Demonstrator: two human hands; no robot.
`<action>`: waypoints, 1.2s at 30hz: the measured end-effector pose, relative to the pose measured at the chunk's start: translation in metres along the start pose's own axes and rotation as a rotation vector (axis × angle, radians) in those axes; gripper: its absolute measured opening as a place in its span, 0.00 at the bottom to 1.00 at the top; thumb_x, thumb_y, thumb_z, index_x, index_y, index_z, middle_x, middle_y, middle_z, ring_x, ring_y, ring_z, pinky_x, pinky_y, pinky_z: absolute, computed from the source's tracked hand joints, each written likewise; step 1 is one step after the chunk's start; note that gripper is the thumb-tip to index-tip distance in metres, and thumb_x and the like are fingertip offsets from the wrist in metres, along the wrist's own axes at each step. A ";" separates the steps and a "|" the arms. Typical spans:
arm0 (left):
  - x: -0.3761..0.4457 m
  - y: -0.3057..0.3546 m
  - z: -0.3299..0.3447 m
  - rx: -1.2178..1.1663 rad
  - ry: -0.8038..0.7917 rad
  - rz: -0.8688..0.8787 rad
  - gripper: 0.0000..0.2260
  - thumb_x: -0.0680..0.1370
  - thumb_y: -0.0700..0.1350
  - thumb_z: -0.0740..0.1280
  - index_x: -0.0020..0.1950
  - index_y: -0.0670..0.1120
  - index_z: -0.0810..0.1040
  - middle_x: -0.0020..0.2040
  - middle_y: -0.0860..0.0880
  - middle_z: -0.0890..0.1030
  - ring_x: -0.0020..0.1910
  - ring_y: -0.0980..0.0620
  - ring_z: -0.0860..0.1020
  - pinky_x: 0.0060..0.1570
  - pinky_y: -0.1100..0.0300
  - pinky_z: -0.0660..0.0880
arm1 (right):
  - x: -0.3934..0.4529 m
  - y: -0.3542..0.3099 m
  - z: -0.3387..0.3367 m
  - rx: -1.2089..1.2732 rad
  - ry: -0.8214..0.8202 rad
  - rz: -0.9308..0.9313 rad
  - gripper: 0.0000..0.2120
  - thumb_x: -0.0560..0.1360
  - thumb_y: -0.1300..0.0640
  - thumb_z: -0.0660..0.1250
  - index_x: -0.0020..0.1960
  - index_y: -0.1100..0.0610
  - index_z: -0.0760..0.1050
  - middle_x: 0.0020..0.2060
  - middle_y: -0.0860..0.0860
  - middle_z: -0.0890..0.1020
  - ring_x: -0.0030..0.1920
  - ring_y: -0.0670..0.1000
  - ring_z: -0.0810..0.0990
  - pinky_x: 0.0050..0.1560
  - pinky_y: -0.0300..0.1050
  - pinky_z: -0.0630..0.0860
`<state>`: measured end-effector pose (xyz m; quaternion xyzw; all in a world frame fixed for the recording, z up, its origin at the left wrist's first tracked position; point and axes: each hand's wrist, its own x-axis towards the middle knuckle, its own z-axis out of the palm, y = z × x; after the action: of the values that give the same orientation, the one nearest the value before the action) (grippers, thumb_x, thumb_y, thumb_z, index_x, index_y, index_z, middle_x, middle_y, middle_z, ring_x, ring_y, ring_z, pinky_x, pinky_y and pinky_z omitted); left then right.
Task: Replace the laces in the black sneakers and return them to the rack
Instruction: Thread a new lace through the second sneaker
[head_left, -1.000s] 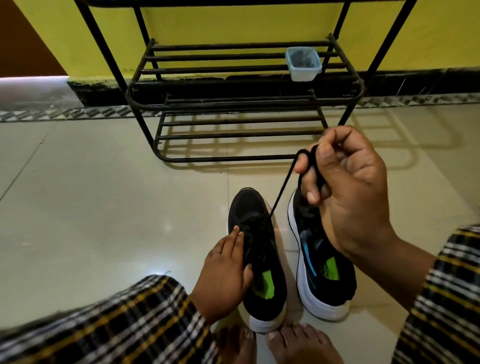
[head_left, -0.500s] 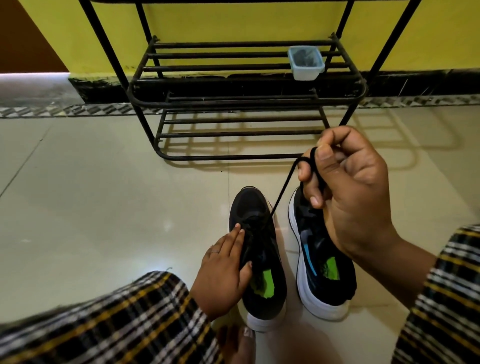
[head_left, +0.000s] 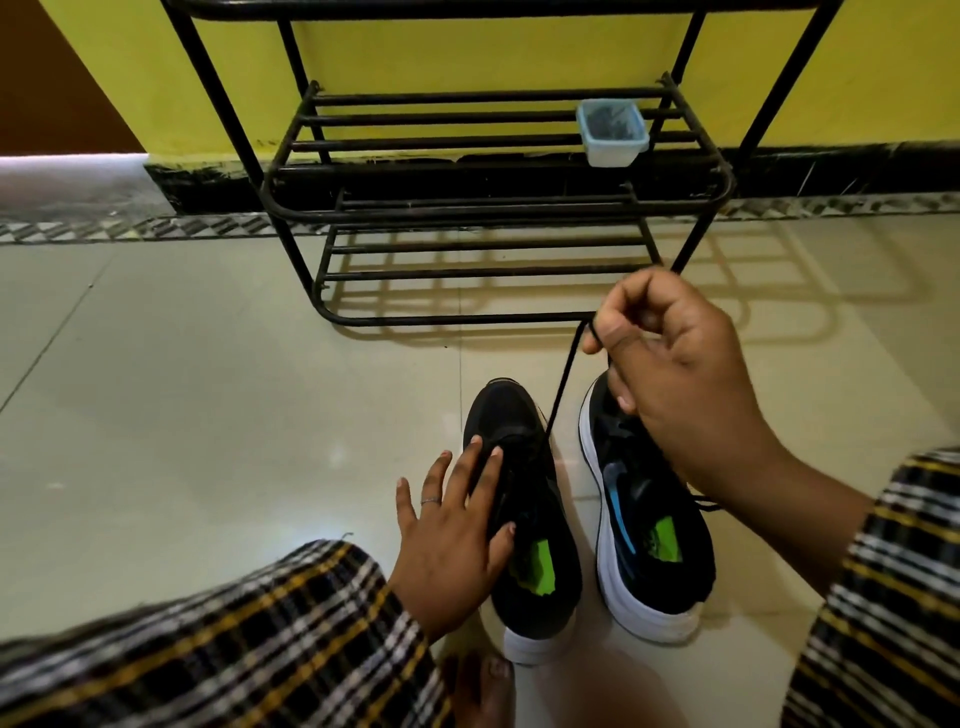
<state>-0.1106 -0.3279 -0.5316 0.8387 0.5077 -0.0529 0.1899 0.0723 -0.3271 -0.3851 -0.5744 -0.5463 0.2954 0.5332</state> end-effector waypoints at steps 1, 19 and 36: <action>0.001 0.001 -0.002 0.021 0.016 0.025 0.33 0.69 0.64 0.34 0.72 0.59 0.28 0.77 0.53 0.38 0.76 0.48 0.43 0.72 0.41 0.46 | 0.001 0.005 -0.001 -0.156 -0.015 0.033 0.06 0.79 0.59 0.61 0.43 0.53 0.69 0.33 0.46 0.76 0.25 0.42 0.68 0.30 0.33 0.64; 0.017 0.001 -0.042 -0.698 -0.007 -0.086 0.08 0.77 0.41 0.64 0.53 0.46 0.82 0.47 0.50 0.83 0.43 0.55 0.79 0.44 0.67 0.73 | -0.010 0.051 0.014 0.013 -0.325 0.590 0.07 0.75 0.67 0.65 0.53 0.61 0.76 0.35 0.54 0.84 0.26 0.46 0.75 0.24 0.35 0.69; 0.011 0.012 -0.047 -1.144 -0.062 -0.245 0.08 0.74 0.33 0.67 0.51 0.39 0.83 0.46 0.41 0.84 0.47 0.46 0.82 0.53 0.54 0.79 | -0.027 0.083 0.034 -0.415 -0.396 0.467 0.07 0.72 0.60 0.70 0.35 0.58 0.79 0.21 0.40 0.76 0.25 0.39 0.73 0.31 0.31 0.69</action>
<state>-0.0996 -0.3060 -0.4883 0.5362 0.5430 0.1836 0.6196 0.0611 -0.3292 -0.4784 -0.7112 -0.5415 0.3973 0.2077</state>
